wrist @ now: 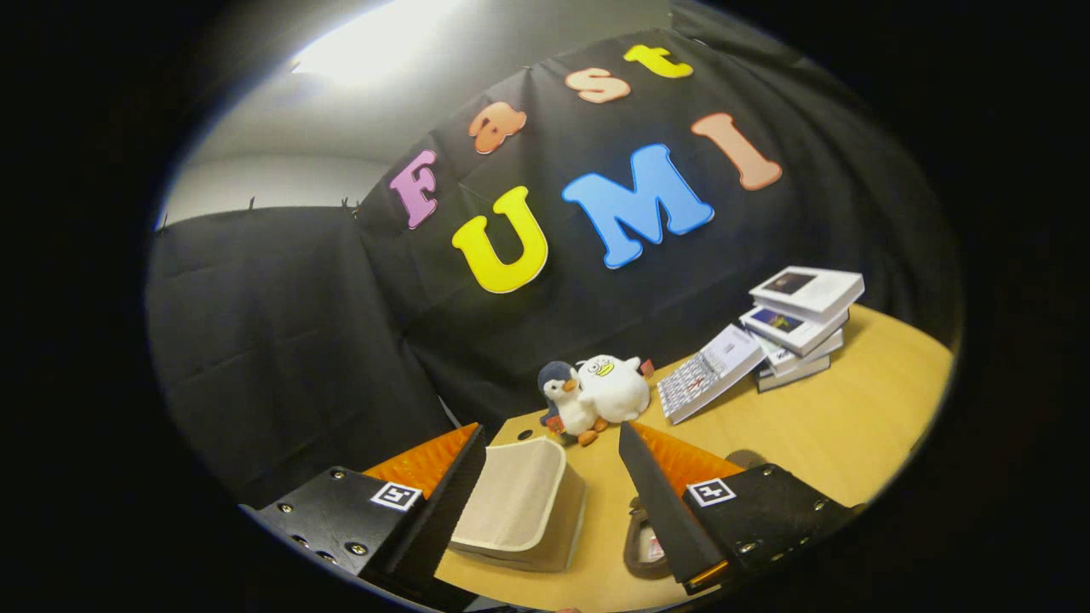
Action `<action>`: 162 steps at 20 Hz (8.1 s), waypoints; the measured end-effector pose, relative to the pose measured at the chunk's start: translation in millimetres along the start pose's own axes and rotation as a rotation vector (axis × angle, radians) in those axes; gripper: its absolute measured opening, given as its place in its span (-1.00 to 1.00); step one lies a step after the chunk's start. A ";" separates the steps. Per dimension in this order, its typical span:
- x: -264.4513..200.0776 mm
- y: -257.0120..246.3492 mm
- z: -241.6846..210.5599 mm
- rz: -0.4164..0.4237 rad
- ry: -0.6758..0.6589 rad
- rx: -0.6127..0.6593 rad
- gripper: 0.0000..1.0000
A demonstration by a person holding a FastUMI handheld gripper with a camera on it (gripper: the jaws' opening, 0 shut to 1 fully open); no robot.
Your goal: Open the storage box then place both shoes into the box .Put the left shoe in first, then the right shoe, with the right side of both shoes facing outward in a uniform manner.
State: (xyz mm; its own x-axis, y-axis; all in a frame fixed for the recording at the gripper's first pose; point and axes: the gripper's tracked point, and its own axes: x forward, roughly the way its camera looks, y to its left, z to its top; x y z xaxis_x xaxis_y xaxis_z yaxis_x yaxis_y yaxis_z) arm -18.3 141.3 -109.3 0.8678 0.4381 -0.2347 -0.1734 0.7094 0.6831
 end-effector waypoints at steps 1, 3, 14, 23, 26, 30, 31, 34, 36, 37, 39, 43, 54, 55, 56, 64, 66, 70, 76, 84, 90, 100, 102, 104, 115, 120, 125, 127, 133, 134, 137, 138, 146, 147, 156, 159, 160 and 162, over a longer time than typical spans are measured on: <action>4.8 -1.7 -8.4 0.007 0.024 0.061 0.95; 13.5 -2.5 -25.7 0.018 0.073 0.168 0.95; 55.4 15.4 -118.9 0.126 0.317 0.579 0.95; 85.3 9.4 -173.0 0.118 0.426 0.779 0.95; 89.6 11.8 -184.1 0.122 0.458 0.821 0.91; 92.7 20.9 -192.5 0.144 0.503 0.838 0.64; 94.0 20.1 -191.7 0.145 0.505 0.836 0.64; 98.4 15.7 -189.2 0.126 0.496 0.857 0.19; 94.9 14.2 -187.6 0.134 0.512 0.858 -0.08; 96.1 12.6 -189.3 0.129 0.522 0.848 -0.08; 98.1 4.5 -174.0 0.134 0.471 0.876 -0.70; 136.5 36.0 -187.9 0.153 0.473 0.818 -0.99; 108.0 97.0 -107.3 0.294 0.466 0.628 -1.00; 107.3 108.2 -100.4 0.309 0.466 0.615 -1.00; 108.1 118.0 -99.0 0.322 0.467 0.603 -1.00; 121.4 181.6 -91.3 0.348 0.471 0.447 -1.00; 125.9 197.0 -93.6 0.346 0.468 0.389 -1.00; 133.3 232.9 -100.1 0.358 0.475 0.306 -1.00; 145.9 276.0 -121.0 0.388 0.497 0.246 -0.92; 148.1 302.4 -120.2 0.440 0.430 0.024 0.94; 143.0 311.2 -121.3 0.501 0.440 -0.071 0.95; 133.2 204.0 -65.0 0.300 0.277 -0.284 0.94; 128.1 175.9 -53.7 0.244 0.256 -0.318 0.95; 122.4 154.7 -42.8 0.207 0.241 -0.311 0.95; 93.7 13.2 -30.6 -0.043 0.247 -0.445 0.95; 91.8 -38.2 -52.3 -0.123 0.285 -0.440 0.95; 88.6 -85.3 -88.1 -0.166 0.398 -0.430 0.96; 87.9 -101.3 -103.5 -0.188 0.438 -0.424 0.95; 77.1 -139.1 -132.6 -0.240 0.557 -0.455 0.96; 76.9 -144.2 -138.3 -0.244 0.573 -0.461 0.96; 77.6 -154.5 -150.4 -0.252 0.614 -0.483 0.96; 77.5 -157.6 -154.8 -0.254 0.625 -0.491 0.96; 79.1 -180.8 -192.5 -0.310 0.768 -0.545 0.44; 80.7 -179.9 -192.7 -0.318 0.767 -0.523 0.23; 81.2 -188.6 -182.2 -0.432 0.745 -0.235 -0.98; 83.2 -174.3 -169.4 -0.425 0.733 -0.125 -0.99; 84.8 -167.9 -162.9 -0.413 0.725 -0.117 -0.99; 87.0 -154.9 -149.8 -0.400 0.708 -0.103 -0.98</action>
State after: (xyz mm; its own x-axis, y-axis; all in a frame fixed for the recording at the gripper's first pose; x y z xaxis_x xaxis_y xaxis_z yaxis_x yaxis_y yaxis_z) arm 14.3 152.3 -339.2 0.3794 0.3614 -0.8517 0.0155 0.9180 0.3964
